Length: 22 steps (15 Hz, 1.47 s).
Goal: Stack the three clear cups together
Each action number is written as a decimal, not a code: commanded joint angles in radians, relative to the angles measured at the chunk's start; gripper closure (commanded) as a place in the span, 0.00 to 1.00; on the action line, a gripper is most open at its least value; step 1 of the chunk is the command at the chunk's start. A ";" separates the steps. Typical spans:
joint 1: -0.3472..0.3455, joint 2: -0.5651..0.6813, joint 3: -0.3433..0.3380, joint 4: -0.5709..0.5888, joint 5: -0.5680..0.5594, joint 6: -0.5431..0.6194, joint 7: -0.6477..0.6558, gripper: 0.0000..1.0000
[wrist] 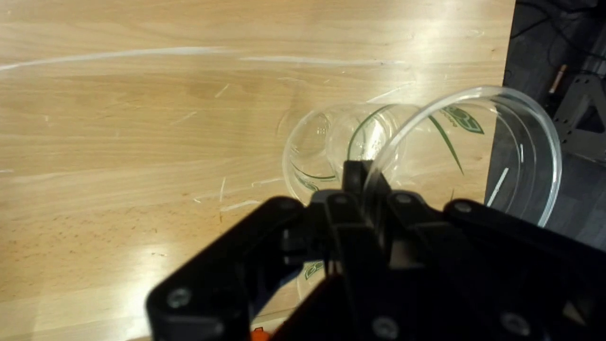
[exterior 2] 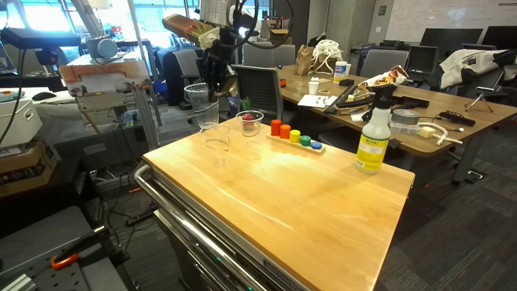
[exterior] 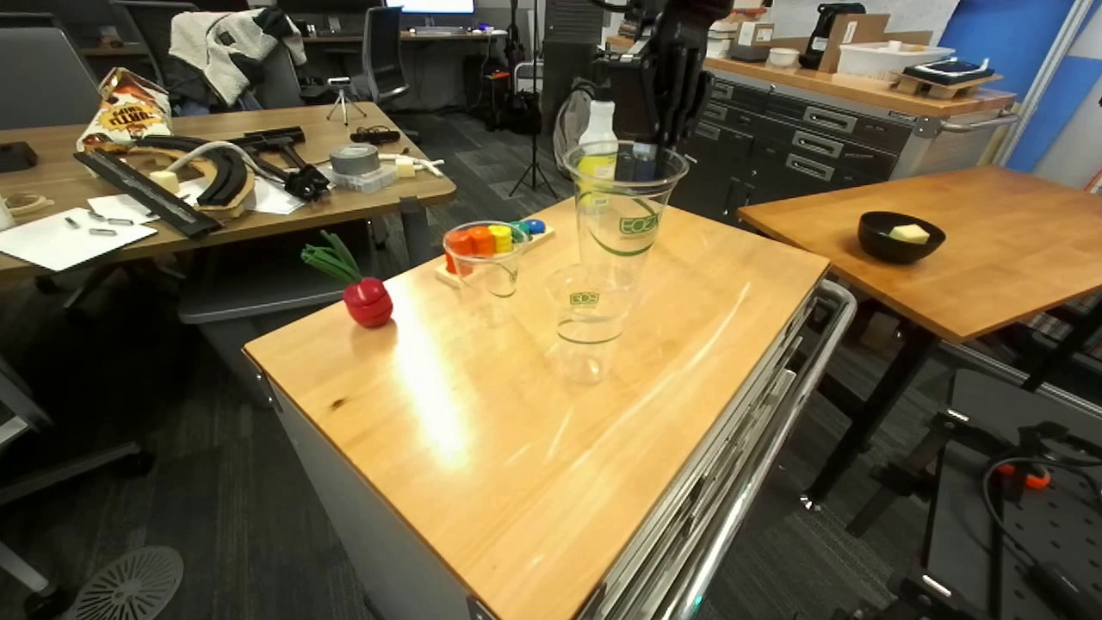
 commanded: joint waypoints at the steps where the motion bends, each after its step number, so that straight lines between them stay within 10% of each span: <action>1: -0.007 0.050 -0.007 0.030 0.003 0.046 -0.035 0.99; 11: -0.020 0.130 -0.004 0.075 0.010 0.064 -0.087 0.99; 13: -0.021 0.135 -0.002 0.065 0.014 0.061 -0.097 0.68; 22: -0.015 0.142 -0.009 0.097 -0.025 0.045 -0.066 0.01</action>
